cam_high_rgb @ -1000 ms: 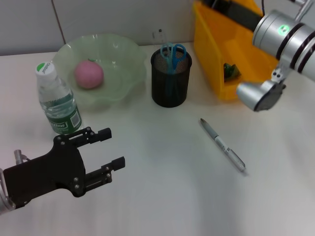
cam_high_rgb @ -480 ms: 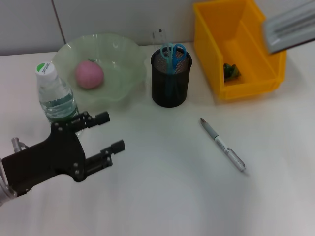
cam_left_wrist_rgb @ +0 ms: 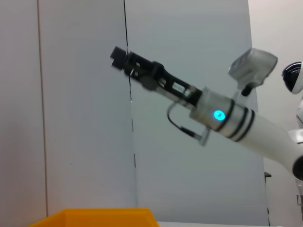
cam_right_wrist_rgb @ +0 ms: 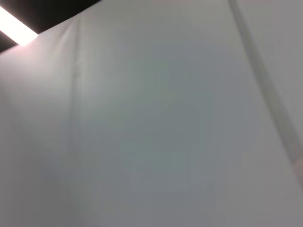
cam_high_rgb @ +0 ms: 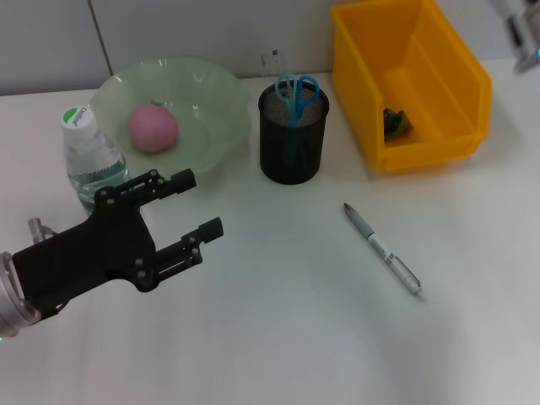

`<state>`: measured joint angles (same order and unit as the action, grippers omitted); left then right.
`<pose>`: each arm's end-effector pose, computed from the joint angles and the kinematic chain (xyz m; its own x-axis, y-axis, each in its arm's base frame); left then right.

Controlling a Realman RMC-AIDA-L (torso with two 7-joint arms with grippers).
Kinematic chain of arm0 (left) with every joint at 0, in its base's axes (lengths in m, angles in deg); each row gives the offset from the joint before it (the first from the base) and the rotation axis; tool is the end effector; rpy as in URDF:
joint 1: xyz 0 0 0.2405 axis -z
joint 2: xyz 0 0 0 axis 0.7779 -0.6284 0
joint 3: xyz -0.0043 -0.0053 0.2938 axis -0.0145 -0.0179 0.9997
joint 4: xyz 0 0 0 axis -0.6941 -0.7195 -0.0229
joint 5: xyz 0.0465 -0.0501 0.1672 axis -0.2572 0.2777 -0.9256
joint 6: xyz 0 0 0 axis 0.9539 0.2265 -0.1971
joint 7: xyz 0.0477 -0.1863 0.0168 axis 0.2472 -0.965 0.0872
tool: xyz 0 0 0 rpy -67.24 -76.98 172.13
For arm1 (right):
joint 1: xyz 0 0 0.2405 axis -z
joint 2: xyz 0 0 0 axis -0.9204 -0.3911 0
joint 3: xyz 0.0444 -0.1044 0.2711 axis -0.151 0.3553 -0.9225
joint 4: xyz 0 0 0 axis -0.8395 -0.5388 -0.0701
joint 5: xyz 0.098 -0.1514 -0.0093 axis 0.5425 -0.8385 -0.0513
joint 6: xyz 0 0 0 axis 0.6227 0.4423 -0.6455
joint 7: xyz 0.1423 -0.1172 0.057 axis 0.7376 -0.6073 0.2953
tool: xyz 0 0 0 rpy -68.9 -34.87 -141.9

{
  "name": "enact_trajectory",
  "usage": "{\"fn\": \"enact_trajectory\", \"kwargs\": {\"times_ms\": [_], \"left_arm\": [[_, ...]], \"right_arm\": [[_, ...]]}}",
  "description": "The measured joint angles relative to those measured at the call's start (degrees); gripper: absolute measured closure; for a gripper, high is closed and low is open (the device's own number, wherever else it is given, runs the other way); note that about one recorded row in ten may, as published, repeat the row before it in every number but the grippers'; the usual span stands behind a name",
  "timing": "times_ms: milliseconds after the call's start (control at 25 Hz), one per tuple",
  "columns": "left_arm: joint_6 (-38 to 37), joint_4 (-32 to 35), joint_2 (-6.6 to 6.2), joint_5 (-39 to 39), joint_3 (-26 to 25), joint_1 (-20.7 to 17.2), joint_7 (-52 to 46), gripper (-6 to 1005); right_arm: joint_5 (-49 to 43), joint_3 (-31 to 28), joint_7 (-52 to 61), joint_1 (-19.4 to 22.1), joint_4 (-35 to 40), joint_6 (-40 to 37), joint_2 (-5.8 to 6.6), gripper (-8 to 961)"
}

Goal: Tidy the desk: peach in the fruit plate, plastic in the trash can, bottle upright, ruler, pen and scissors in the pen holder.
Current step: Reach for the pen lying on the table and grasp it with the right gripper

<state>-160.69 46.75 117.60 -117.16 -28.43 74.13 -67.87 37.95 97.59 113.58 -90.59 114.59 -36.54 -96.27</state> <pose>-0.2285 0.2946 -0.0632 0.6859 -0.0900 0.7221 0.2134 -0.9238 -0.3179 0.1691 0.4119 0.0593 0.4080 0.4423 -0.7987 -0.6527 -0.4704 -0.5939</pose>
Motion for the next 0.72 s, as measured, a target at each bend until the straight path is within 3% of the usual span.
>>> {"fn": "enact_trajectory", "kwargs": {"times_ms": [120, 160, 200, 240, 280, 360, 560, 720], "left_arm": [[-0.06, -0.05, 0.0, 0.0, -0.01, 0.18, -0.59, 356], [-0.1, -0.05, 0.0, 0.04, -0.02, 0.19, -0.77, 356], [-0.1, -0.05, 0.0, 0.04, -0.02, 0.19, -0.77, 356], [-0.06, -0.06, 0.0, 0.05, -0.02, 0.19, -0.78, 355], [-0.01, -0.06, -0.01, 0.06, -0.02, 0.19, -0.79, 355], [0.27, -0.06, -0.01, 0.06, -0.01, 0.14, -0.8, 354], [0.6, -0.06, -0.22, -0.24, 0.06, 0.04, -2.14, 355], [0.97, 0.19, -0.47, -0.49, 0.07, -0.17, -4.23, 355]], "right_arm": [[-14.23, -1.23, 13.24, 2.23, 2.3, 0.25, 0.03, 402], [-23.57, -2.96, 22.48, 3.69, 4.26, 0.0, 0.09, 402], [-23.57, -2.96, 22.48, 3.69, 4.26, 0.0, 0.09, 402], [-30.88, -4.84, 29.74, 5.22, 6.11, -0.49, 0.08, 401], [-30.88, -4.84, 29.74, 5.22, 6.11, -0.49, 0.08, 401], [-39.99, -7.39, 37.21, 6.89, 7.55, -2.81, 0.13, 400], [-50.69, -11.73, 41.26, 8.81, 6.63, -8.11, 0.0, 201], [-56.56, -15.22, 44.41, 9.18, 5.15, -11.76, 0.28, 165]]}}
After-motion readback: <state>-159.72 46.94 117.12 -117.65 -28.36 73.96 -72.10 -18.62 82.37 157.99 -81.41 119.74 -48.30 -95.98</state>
